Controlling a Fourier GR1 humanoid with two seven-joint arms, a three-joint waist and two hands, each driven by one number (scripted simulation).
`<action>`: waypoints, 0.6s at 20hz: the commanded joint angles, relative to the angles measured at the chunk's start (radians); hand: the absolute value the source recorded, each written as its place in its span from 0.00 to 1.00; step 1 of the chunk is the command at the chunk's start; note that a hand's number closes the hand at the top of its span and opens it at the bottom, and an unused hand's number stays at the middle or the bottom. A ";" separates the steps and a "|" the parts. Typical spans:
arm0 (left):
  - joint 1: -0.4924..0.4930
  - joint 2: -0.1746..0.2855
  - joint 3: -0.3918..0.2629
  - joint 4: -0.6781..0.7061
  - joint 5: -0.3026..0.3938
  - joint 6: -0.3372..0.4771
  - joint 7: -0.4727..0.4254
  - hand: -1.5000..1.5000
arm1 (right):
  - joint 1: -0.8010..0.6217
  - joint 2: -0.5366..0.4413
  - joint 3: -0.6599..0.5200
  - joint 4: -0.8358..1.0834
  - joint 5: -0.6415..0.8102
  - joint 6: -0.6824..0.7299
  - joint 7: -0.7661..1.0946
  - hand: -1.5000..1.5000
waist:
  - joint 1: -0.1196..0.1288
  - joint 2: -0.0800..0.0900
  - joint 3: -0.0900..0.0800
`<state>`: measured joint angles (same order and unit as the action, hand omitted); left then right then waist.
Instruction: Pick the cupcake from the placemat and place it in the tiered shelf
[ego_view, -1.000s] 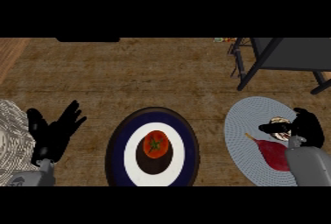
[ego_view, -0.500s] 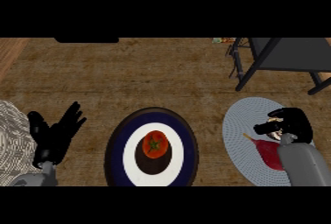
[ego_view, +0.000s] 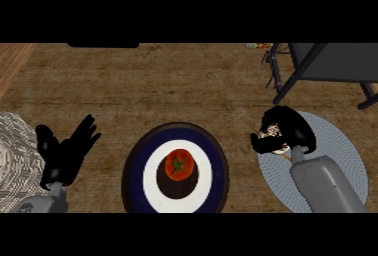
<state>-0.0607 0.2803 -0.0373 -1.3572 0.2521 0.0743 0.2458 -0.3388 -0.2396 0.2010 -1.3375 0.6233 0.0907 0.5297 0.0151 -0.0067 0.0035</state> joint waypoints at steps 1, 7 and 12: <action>0.033 -0.024 -0.017 0.025 -0.034 0.033 -0.006 0.50 | 0.012 -0.046 0.023 -0.148 -0.106 0.115 -0.187 1.00 | -0.026 0.001 -0.003; 0.066 0.010 0.020 0.018 -0.009 -0.003 -0.008 0.50 | -0.025 -0.163 -0.096 -0.548 -0.151 0.185 -0.042 1.00 | -0.044 -0.005 -0.005; 0.054 0.025 0.040 0.012 0.009 -0.029 0.016 0.50 | -0.024 -0.208 -0.244 -0.756 -0.217 0.240 0.149 1.00 | -0.035 0.000 -0.004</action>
<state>-0.0322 0.2974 -0.0026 -1.3711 0.2601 0.0673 0.2598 -0.3617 -0.3960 0.0577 -1.9374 0.4631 0.2745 0.5753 -0.0219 -0.0123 0.0028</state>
